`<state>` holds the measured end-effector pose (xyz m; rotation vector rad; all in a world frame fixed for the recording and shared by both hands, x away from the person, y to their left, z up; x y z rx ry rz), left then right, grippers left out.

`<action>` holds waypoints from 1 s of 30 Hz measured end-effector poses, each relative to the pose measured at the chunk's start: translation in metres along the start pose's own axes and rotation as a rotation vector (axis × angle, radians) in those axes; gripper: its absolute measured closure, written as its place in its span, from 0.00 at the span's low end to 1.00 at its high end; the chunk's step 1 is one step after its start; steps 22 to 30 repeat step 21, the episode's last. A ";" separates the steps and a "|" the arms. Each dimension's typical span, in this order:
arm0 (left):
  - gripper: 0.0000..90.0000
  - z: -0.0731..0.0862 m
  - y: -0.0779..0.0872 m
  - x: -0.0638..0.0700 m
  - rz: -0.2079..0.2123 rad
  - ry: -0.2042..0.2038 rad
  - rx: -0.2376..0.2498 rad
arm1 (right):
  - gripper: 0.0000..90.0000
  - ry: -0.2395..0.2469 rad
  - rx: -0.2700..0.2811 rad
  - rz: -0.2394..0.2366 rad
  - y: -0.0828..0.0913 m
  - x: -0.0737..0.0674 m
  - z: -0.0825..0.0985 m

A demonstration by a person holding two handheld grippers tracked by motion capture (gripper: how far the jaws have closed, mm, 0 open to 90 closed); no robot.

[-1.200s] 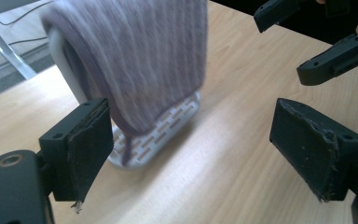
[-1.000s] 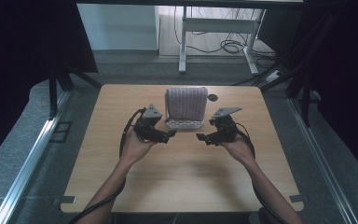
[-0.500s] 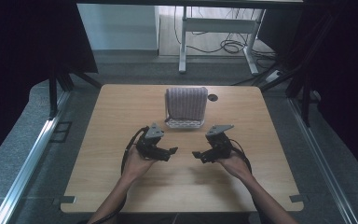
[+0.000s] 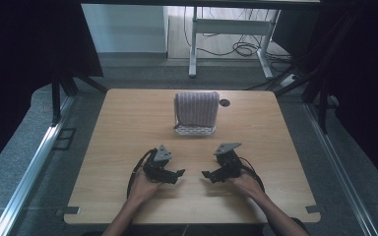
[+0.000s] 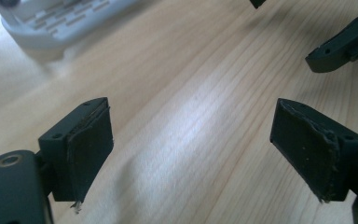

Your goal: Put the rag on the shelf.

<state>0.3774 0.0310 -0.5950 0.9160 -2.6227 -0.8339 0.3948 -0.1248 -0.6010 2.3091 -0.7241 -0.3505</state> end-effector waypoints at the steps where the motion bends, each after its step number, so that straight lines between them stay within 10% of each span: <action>1: 0.14 0.003 -0.001 0.000 0.002 0.002 -0.010 | 0.05 0.002 -0.003 0.000 -0.001 0.000 0.001; 11: 0.14 0.018 -0.012 -0.001 -0.019 -0.004 -0.118 | 0.00 0.050 0.016 0.021 -0.013 -0.002 0.010; 30: 0.11 0.019 -0.012 -0.001 -0.025 0.002 -0.122 | 0.00 0.049 0.017 0.022 -0.013 -0.002 0.010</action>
Point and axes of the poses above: each handheld gripper's, and its own axes: y roughly backward along the jaws, z roughly out of its underside, x roughly to its right, the point moved 10 cm from there along -y, roughly forward along the jaws, and after that the axes turned 4 degrees about x, right-handed, at the moved point
